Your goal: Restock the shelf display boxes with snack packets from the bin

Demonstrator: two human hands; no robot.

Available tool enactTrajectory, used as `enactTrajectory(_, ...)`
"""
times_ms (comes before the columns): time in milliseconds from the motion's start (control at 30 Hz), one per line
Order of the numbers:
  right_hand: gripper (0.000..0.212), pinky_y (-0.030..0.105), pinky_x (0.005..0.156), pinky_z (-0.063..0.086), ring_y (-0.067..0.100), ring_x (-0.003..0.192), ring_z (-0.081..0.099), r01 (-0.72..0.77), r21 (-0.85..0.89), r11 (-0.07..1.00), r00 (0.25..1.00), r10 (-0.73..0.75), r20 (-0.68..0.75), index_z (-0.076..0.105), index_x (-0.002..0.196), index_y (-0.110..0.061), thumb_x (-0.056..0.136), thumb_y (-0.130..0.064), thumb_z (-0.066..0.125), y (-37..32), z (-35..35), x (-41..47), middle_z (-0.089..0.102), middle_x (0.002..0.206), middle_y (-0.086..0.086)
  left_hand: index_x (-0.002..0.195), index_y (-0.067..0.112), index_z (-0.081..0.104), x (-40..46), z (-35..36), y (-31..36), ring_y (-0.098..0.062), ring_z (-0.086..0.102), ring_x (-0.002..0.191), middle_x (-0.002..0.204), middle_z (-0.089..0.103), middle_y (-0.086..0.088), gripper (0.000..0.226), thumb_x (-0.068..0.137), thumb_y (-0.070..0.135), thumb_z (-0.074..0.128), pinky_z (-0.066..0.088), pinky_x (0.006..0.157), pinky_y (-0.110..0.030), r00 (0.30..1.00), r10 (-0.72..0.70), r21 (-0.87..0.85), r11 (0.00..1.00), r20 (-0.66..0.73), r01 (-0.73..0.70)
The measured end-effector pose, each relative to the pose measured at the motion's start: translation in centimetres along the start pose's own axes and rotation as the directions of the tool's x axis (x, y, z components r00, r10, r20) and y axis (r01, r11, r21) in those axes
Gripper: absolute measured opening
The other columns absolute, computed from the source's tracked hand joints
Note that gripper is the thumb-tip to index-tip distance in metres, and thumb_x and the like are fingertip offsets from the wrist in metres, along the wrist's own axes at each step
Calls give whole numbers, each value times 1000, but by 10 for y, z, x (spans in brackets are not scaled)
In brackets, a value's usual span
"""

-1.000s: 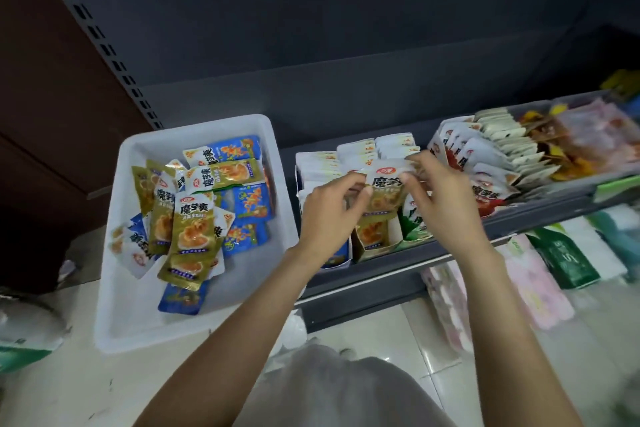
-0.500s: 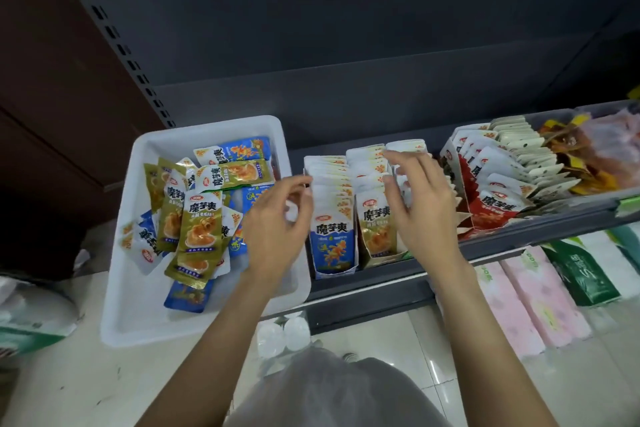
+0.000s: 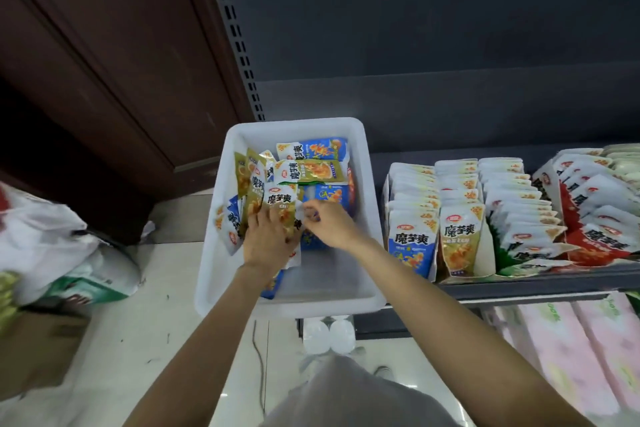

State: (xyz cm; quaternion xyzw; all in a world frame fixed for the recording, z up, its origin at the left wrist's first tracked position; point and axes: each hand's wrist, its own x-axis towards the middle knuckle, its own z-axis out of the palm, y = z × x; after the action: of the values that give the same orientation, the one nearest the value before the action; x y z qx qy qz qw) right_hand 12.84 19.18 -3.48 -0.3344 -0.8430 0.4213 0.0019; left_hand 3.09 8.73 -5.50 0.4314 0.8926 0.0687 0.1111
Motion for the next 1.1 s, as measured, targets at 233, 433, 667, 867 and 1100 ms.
enactTrajectory(233, 57, 31, 92, 41, 27, 121, 52, -232, 225, 946, 955, 266, -131, 40, 137, -7, 88, -20, 65, -9, 35, 21, 57, 130, 11, 135, 16, 44, -4, -1, -11, -25, 36, 130, 138, 43, -4, 64, 78, 37, 67, 27, 107, -32, 982, 158, -185, 973, 104, -137)
enactTrajectory(433, 60, 27, 87, 45, 20, 104, 61, -144, 426, 893, 955, 238, -178, 39, 137, -20, 85, -8, 66, -12, 11, -18, 67, 103, 3, 115, 19, 59, -23, -39, -5, -7, 56, 97, 109, 61, 7, 28, 88, 23, 63, 41, 76, -16, 964, -225, -837, 493, 141, 238)
enactTrajectory(667, 55, 22, 75, 53, 11, 90, 65, 99, 699, 708, 946, 151, -288, 43, 131, -26, 86, -4, 65, -12, -35, -89, 69, 92, -1, 112, 14, 65, -48, -72, 25, -20, 67, 96, 104, 71, -5, 27, 86, 8, 64, 55, 75, -26, 970, 115, -974, 96, 215, 204)
enactTrajectory(867, 15, 28, 70, 51, 7, 81, 64, 222, 467, 856, 786, 126, -605, 61, 98, -28, 90, -16, 63, 4, -85, -150, 69, 87, -7, 97, 31, 63, -57, -91, 98, -6, 65, 79, 87, 70, 17, 32, 81, 3, 69, 55, 75, -25, 952, 301, -959, 246, -60, -139)
enactTrajectory(1100, 10, 20, 72, 51, -2, 83, 61, 58, 95, 994, 554, 48, -831, 61, 101, -18, 91, -19, 62, 44, -136, -207, 64, 91, -16, 85, 27, 58, -51, -72, 190, -2, 66, 78, 87, 65, 15, 16, 88, 13, 64, 56, 76, -27, 854, 505, -882, 337, -126, -330)
